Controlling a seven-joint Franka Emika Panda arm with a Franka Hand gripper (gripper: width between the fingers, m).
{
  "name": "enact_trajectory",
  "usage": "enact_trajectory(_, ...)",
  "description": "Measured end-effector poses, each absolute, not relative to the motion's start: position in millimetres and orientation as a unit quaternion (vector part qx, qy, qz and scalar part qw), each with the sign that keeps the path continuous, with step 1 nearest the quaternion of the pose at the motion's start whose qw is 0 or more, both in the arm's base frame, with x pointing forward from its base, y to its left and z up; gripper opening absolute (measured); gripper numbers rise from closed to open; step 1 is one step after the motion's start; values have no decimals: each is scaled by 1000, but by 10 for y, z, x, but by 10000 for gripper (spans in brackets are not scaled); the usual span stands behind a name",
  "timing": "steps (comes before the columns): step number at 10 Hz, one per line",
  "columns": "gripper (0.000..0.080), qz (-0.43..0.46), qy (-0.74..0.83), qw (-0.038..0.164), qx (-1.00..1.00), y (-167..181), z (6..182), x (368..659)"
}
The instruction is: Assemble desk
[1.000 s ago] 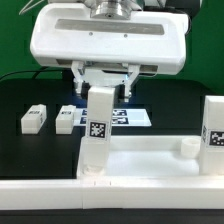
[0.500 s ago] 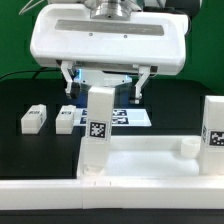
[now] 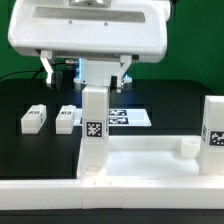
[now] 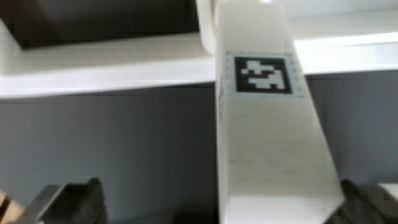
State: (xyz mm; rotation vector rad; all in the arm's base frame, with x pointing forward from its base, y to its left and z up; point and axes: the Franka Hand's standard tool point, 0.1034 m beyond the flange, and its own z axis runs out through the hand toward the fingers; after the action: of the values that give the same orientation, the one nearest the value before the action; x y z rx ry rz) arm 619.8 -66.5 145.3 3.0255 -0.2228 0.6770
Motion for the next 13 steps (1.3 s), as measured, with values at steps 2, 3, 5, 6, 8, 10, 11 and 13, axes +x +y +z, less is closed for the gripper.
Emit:
enact_trajectory(2, 648, 187, -64, 3, 980, -762, 1545, 6255)
enact_trajectory(3, 648, 148, -67, -14, 987, -710, 1539, 6258)
enact_trajectory(5, 648, 76, -70, -40, 994, -590, 1531, 6286)
enact_trajectory(6, 648, 46, -70, -50, 995, -532, 1543, 6347)
enact_trajectory(8, 648, -4, -74, -56, 996, -418, 1482, 6405)
enact_trajectory(10, 648, 4, -71, -47, 996, -401, 1304, 6355)
enact_trajectory(11, 648, 1, -70, -45, 997, -411, 1283, 6336)
enact_trajectory(13, 636, 2, -70, -45, 997, -410, 1287, 6340)
